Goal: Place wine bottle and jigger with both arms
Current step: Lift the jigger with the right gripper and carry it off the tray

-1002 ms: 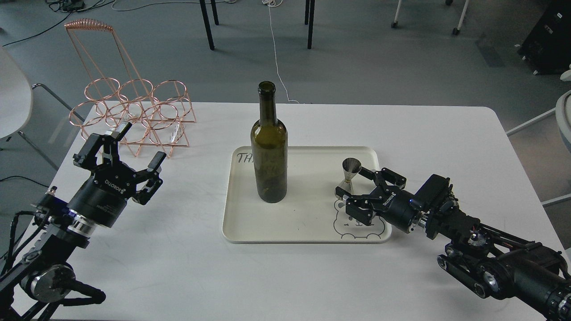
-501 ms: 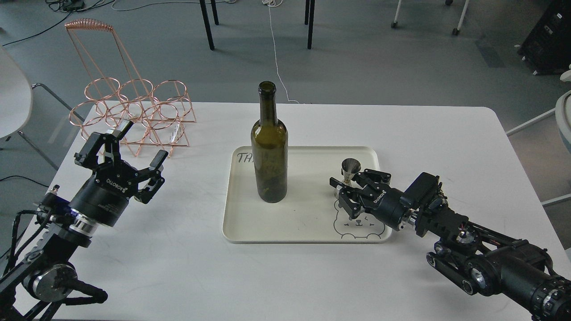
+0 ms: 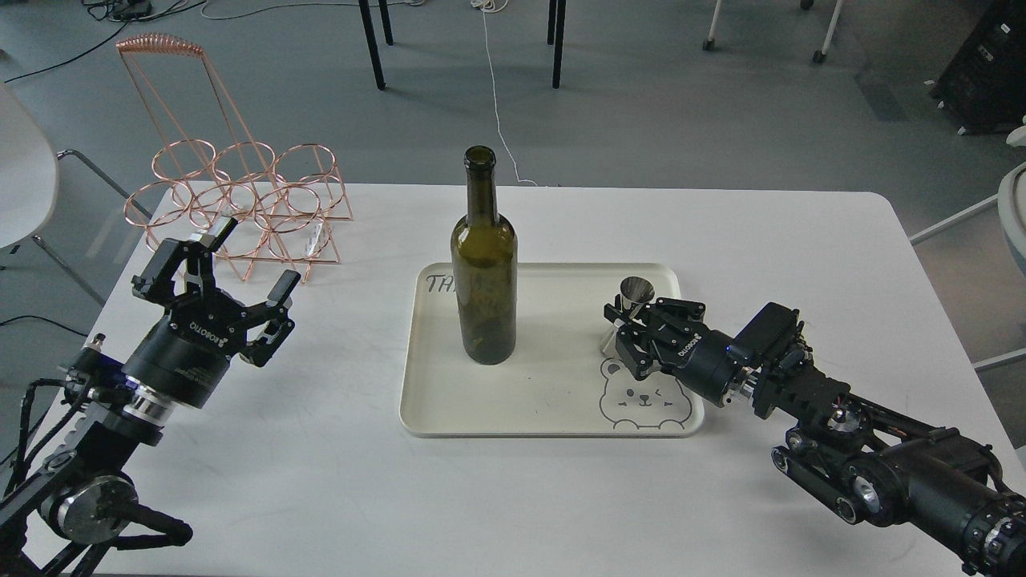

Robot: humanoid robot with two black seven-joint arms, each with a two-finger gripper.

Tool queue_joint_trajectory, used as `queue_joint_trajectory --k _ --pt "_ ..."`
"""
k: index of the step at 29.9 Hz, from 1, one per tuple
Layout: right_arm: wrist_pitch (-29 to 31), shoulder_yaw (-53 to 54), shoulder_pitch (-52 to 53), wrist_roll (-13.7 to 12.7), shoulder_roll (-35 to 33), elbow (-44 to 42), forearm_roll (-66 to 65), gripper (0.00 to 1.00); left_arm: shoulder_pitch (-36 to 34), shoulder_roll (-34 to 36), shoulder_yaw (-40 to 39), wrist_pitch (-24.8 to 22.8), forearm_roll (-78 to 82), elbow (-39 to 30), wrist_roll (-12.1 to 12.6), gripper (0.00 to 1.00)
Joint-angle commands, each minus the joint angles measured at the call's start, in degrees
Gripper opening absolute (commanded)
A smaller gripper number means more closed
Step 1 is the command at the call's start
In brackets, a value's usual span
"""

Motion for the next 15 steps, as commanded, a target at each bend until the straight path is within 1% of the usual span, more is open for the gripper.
queue_joint_trajectory --k 1,8,12,15 --pt "0.0 3.48 -0.18 0.0 -2.25 1.24 0.43 0.23 0.0 0.0 0.0 0.0 0.0 0.0 0.0 0.99" --pt "0.0 5.86 -0.7 0.0 -7.26 0.98 7.54 0.23 0.27 0.0 0.09 0.0 0.0 0.0 0.0 0.99" --pt "0.0 5.95 -1.41 0.0 -10.08 0.19 8.43 0.24 0.36 -0.18 0.09 0.0 0.0 0.0 0.0 0.99" --pt "0.0 5.95 -2.37 0.0 -10.61 -2.18 8.43 0.24 0.36 -0.26 0.18 0.0 0.0 -0.09 0.0 0.99"
